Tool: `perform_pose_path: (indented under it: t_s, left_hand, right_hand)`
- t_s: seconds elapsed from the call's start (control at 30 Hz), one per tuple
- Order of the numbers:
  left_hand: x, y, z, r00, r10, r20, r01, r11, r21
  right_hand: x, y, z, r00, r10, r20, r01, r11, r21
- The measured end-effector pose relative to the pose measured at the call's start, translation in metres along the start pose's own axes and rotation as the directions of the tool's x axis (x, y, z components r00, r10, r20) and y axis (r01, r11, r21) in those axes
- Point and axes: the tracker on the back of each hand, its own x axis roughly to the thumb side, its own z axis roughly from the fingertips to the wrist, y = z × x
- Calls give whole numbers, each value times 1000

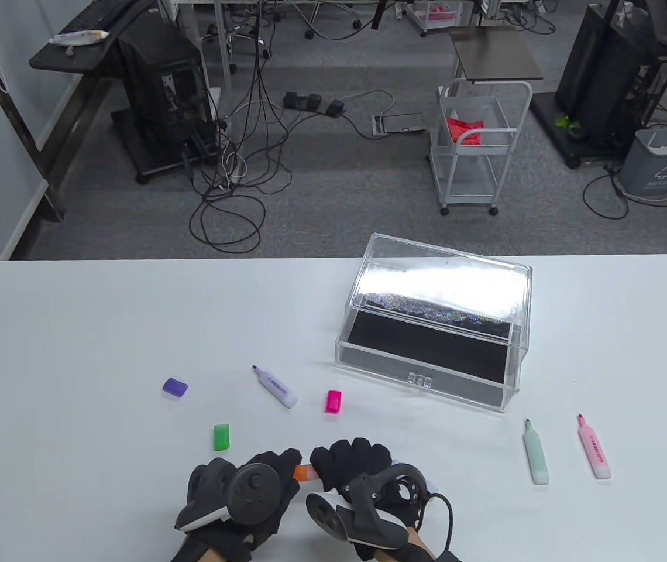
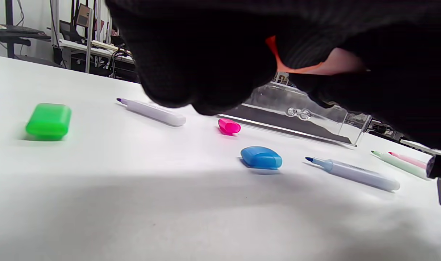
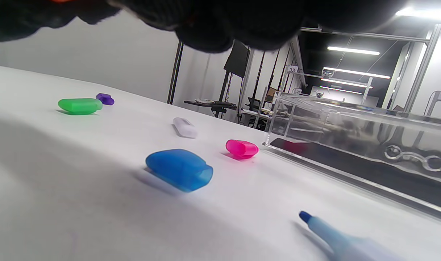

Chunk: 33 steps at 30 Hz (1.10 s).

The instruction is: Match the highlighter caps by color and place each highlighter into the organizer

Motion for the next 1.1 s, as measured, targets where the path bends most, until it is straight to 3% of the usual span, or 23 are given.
perform_pose_path:
  t_s: [0.07, 0.13, 0.2, 0.3, 0.4, 0.57, 0.83, 1.0, 1.1]
  left_hand:
    - [1, -2, 1, 1000, -10, -9, 10, 999, -51]
    - [3, -4, 0, 999, -45, -4, 45, 999, -18]
    - [1, -4, -1, 999, 0, -47, -1, 1000, -27]
    - [-1, 3, 3, 998, 21, -59, -18, 998, 57]
    - [-7, 11, 12, 984, -110, -143, 128, 984, 126]
    - [-22, 12, 21, 936, -258, -242, 281, 958, 66]
    - [-41, 12, 22, 881, -322, -345, 341, 940, -8]
    - [-56, 16, 26, 873, -281, -399, 299, 954, -19]
    - [-65, 15, 27, 863, -278, -422, 291, 956, -34]
  right_hand:
    - [2, 1, 1, 1000, -8, 22, 8, 1000, 16]
    - [-1, 6, 0, 999, -8, -34, 11, 997, 83]
    - [-7, 7, -1, 998, -47, -47, 51, 996, 73]
    - [-19, 3, -2, 991, -71, -110, 76, 996, 45]
    - [-40, -1, -4, 978, -93, -186, 98, 995, 18]
    - [-91, -6, -14, 917, -201, -344, 217, 976, 9]
    - [-170, -6, -59, 858, -116, -500, 159, 986, 43]
    - [-204, 17, -85, 839, 39, -543, 86, 975, 204]
    - [-217, 31, -92, 815, 25, -579, 129, 966, 223]
